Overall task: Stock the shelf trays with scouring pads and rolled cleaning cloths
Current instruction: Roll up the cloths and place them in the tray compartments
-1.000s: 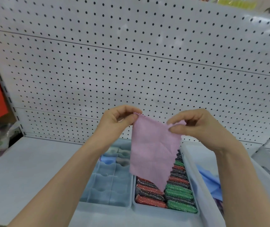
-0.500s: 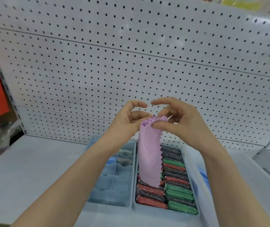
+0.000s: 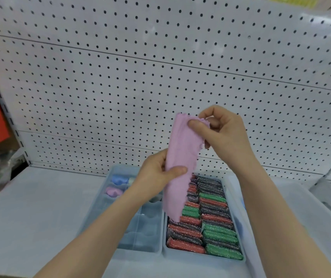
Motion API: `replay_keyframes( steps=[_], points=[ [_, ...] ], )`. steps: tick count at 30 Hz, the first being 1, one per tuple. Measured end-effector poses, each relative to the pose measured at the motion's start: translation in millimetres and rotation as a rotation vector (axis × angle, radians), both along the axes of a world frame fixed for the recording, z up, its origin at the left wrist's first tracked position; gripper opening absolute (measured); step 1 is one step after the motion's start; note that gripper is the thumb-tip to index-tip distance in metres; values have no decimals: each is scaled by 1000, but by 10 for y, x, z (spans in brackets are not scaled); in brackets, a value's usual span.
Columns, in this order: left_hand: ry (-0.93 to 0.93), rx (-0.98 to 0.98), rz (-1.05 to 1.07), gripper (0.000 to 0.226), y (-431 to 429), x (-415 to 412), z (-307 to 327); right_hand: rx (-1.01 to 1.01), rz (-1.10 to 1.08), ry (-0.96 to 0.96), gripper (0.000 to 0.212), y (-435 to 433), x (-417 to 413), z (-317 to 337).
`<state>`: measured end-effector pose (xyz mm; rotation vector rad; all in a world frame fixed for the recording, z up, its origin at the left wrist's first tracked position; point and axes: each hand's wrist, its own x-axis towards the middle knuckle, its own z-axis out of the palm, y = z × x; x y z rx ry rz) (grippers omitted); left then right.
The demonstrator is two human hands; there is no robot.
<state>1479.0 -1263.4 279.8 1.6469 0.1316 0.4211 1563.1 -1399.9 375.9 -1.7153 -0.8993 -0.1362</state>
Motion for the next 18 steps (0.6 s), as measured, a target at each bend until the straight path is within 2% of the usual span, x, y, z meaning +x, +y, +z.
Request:
replay_keyframes(
  steps=[2,4,6,8,10,13,15,18],
  points=[
    [19,-72,-46,26,-30,-8,-72,38,-69,17,15,26,27,38],
    [16,-140,-83,25,-53,-22,-86,58,-95,115,16,26,81,13],
    [-8,-206,-74,26,-59,-26,-62,16,-65,341,26,0,125,-92],
    [-24,-268,-23,28,-39,-10,-44,-143,13,581,49,-23,140,-305],
    [2,-277,31,30,-8,12,-42,-253,119,755,61,-19,123,-575],
    [106,-244,71,31,24,45,-92,-145,215,855,45,-16,95,-884],
    [153,-245,91,21,30,70,-136,-57,220,852,32,-25,75,-973],
    [165,-247,123,11,23,97,-137,2,149,788,24,-31,97,-1015]
  ],
)
